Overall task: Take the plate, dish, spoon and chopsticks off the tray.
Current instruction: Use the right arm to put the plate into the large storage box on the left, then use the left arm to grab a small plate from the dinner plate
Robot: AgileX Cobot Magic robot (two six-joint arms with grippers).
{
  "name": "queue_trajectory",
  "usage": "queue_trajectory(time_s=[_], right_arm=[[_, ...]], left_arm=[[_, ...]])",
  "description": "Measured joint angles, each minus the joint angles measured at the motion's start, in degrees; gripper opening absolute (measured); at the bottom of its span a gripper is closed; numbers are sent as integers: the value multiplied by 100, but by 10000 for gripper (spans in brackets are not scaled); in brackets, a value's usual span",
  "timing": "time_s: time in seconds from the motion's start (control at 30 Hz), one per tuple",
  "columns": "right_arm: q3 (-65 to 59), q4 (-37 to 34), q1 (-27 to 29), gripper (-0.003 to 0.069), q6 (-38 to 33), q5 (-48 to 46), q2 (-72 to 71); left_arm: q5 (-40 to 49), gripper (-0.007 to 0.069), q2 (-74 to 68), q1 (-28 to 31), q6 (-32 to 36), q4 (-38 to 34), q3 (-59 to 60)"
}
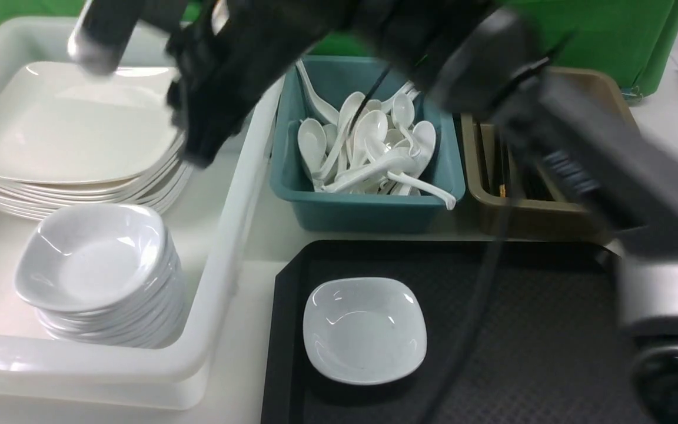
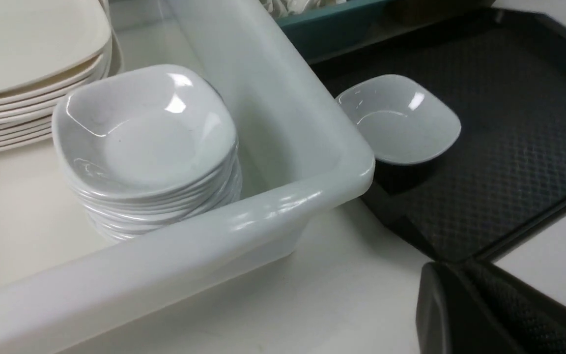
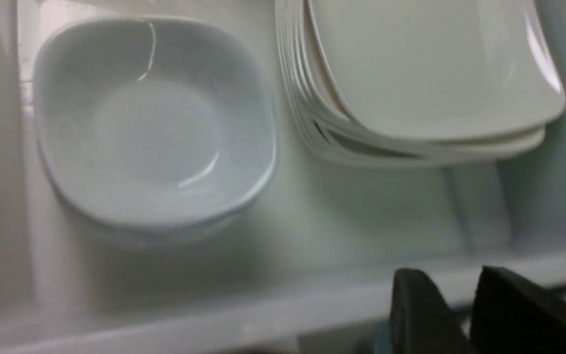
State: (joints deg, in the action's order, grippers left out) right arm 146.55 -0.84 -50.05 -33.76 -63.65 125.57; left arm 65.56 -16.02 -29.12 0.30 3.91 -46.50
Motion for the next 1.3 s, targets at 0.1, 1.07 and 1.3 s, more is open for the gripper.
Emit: queue_trajectory(time_s=[0.1,1.07,1.3], right_arm=[[-7,373,0,115,575,-124,-443],[-9504,1634,0,20,4522,421,-8292],[-9818,1634,0,20,4650,455,-9233]], left_arm=[[-157,17,-652,0,204,-104,-6],[-2585,190,-8181,-2391,1745,-493,-2230],[-3068,476,-9138,-2395,168,1031,-2656]])
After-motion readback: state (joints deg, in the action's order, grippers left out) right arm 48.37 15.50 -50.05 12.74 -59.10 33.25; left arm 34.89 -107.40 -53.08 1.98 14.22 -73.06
